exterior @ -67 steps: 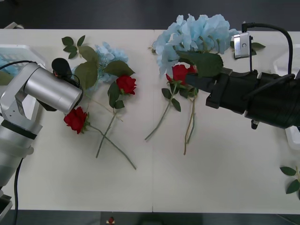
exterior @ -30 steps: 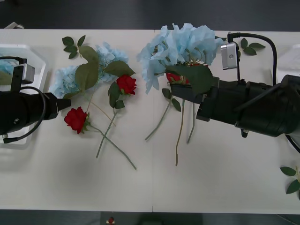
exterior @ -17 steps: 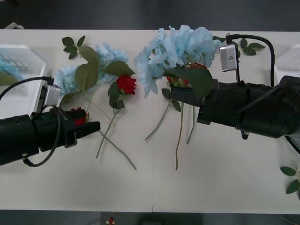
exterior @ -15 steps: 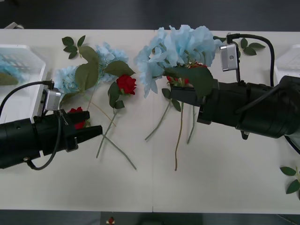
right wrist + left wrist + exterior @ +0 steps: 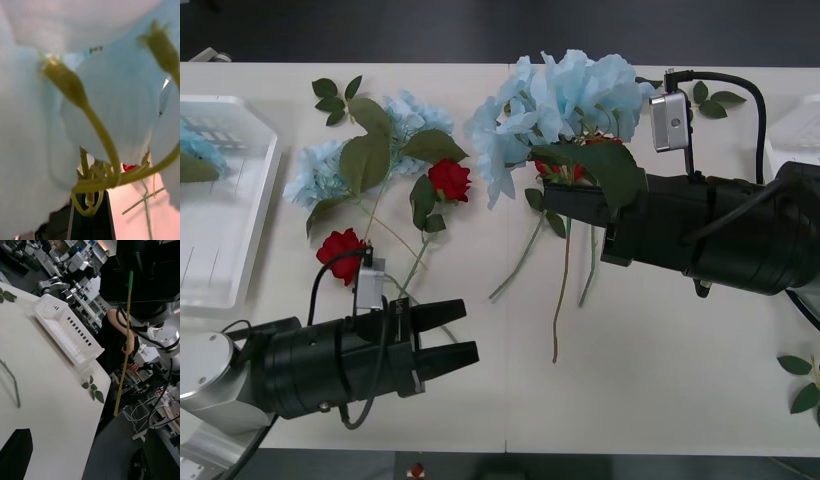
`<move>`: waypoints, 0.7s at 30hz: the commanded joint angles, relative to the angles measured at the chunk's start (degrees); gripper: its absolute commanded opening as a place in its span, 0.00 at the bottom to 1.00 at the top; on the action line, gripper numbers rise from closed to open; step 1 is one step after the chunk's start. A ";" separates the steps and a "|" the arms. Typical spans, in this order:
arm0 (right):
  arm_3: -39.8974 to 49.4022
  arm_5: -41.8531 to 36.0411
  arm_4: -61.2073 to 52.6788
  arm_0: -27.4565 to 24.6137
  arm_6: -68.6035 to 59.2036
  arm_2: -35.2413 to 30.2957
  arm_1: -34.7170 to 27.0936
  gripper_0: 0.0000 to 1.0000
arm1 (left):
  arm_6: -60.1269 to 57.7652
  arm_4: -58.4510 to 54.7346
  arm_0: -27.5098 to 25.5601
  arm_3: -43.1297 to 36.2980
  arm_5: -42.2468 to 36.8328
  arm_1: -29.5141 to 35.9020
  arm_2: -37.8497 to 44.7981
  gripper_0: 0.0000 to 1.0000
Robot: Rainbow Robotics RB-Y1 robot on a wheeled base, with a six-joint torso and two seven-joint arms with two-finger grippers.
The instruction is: Put the red flowers into the right box and the blue flowers into the left box
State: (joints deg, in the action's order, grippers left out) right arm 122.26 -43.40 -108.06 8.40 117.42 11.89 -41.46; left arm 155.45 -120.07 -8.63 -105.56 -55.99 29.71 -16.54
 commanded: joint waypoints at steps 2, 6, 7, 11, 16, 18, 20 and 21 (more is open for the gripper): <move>0.96 -0.28 -0.66 1.00 1.85 -0.38 -0.55 0.00 | -0.45 -0.43 2.30 -0.87 2.20 -5.10 -3.93 0.87; 0.96 -0.28 -0.92 1.00 1.94 -0.38 -0.55 0.00 | -0.45 -0.43 3.44 -0.87 5.63 -6.86 -7.01 1.00; 0.96 -0.28 -0.92 1.00 1.94 -0.38 -0.47 0.00 | -0.45 -0.43 3.97 -0.78 6.94 -7.30 -8.07 1.00; 0.96 -0.28 -1.18 1.00 2.02 -0.38 -0.47 0.00 | -0.45 -0.43 5.64 -0.87 10.72 -8.35 -10.97 1.00; 0.96 -0.28 -1.18 1.00 2.02 -0.38 -0.47 0.00 | -0.45 -0.34 7.75 -0.87 14.15 -9.67 -12.90 1.00; 0.96 -0.28 -1.18 1.00 2.02 -0.38 -0.55 0.00 | -0.45 -0.34 8.71 -0.87 16.26 -10.55 -13.87 1.00; 0.96 -0.28 -1.27 1.00 2.02 -0.38 -0.55 0.00 | -0.45 -0.25 9.33 -0.87 17.49 -11.08 -14.48 1.00; 0.96 -0.28 -1.45 1.00 2.02 -0.38 -0.55 0.00 | -0.45 -0.25 9.77 -0.87 18.46 -11.34 -14.74 1.00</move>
State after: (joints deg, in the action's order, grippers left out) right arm 122.26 -43.41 -108.56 8.40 117.42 11.89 -41.46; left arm 155.45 -120.07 -0.29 -105.54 -39.25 19.51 -30.40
